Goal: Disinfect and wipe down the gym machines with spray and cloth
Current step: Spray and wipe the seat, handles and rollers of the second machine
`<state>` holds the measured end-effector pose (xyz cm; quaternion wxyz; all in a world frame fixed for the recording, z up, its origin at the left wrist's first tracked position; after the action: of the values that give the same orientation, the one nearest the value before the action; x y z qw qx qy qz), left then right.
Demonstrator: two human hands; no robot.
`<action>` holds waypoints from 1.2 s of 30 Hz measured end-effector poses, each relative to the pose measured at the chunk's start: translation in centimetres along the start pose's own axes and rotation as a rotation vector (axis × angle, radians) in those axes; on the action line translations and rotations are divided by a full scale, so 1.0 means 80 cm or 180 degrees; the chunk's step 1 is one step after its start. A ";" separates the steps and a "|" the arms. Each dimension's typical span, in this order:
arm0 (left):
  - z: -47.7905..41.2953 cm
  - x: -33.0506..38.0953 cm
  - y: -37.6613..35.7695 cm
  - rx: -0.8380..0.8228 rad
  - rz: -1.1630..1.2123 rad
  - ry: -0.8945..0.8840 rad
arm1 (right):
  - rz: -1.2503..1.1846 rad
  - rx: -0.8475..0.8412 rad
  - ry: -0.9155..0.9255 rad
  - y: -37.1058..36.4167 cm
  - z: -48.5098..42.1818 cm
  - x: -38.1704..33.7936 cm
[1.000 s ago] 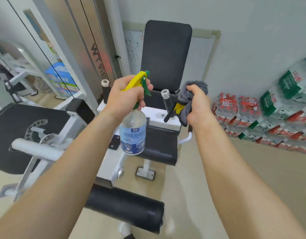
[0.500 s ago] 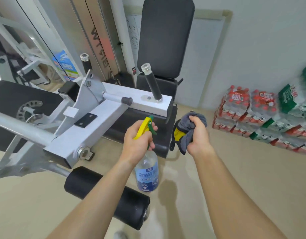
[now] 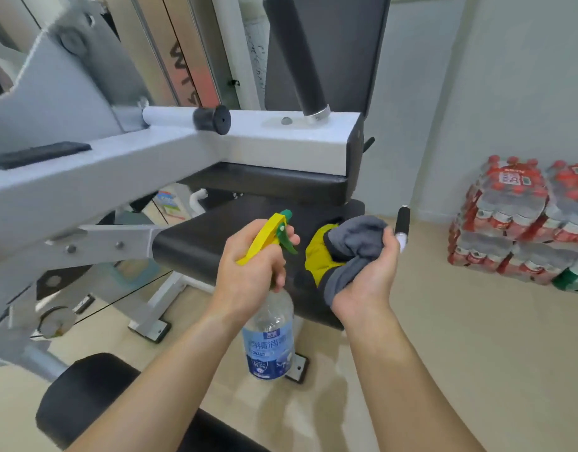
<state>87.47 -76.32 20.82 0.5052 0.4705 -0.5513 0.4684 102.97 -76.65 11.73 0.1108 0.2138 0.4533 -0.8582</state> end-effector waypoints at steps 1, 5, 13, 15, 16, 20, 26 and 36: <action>-0.002 -0.003 0.000 -0.0017 0.0037 -0.0105 | -0.0075 -0.0064 0.0084 0.002 -0.008 0.006; -0.003 -0.014 0.000 0.0000 0.0237 -0.0376 | -0.0350 -0.0402 0.0245 0.006 -0.027 0.026; 0.001 -0.025 -0.012 0.0049 0.0174 -0.0488 | -0.0646 -0.0739 0.0664 0.006 -0.016 0.020; 0.003 -0.018 -0.018 0.0049 0.0254 -0.0497 | -0.0480 -0.0748 0.0680 0.008 -0.011 0.018; 0.004 -0.015 -0.020 0.0047 0.0275 -0.0497 | -0.0426 -0.0780 0.0637 0.007 -0.010 0.018; 0.003 -0.008 -0.025 0.0119 0.0177 -0.0409 | -0.0589 -0.0636 0.0797 0.017 -0.039 0.019; 0.008 -0.015 -0.019 0.0132 0.0054 -0.0296 | 0.0182 -0.0523 0.1455 0.000 -0.022 -0.013; 0.023 -0.006 0.035 0.0516 0.0245 -0.0282 | 0.4578 0.0596 0.6373 -0.116 0.014 -0.012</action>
<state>84.48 -77.75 20.13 0.4223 0.5085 -0.5511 0.5093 99.94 -72.31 19.49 0.1460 0.9837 0.0548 -0.0899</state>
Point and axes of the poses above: each hand's wrist, its own z-axis away from the middle knuckle, its own y-axis out of the back of the hand, x = y × z, the point moved 7 cm from there along -z, towards the middle knuckle, and after that the axes turned 9 degrees about z, right-handed, at the moved point
